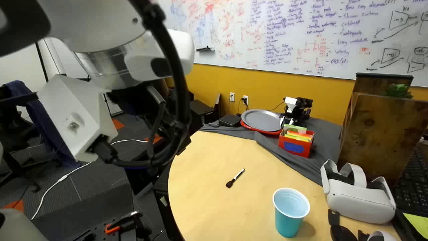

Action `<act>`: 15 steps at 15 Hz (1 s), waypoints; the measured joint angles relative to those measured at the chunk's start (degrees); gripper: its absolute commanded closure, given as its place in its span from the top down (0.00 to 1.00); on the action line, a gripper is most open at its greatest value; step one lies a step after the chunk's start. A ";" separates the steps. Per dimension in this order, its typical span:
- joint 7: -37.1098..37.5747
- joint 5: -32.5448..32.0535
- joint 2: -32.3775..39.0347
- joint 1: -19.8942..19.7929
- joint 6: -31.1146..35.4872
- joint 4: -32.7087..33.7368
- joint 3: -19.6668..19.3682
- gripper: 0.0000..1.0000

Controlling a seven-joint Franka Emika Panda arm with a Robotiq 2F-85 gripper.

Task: Move the black marker to the left side of the table

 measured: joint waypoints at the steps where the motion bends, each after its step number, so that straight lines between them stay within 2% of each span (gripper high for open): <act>1: 0.00 0.00 0.00 0.00 0.00 0.00 0.00 1.00; 10: -0.02 0.09 0.03 -0.03 0.28 0.00 0.12 1.00; 15: -0.02 0.08 1.21 0.09 4.76 -0.06 2.11 1.00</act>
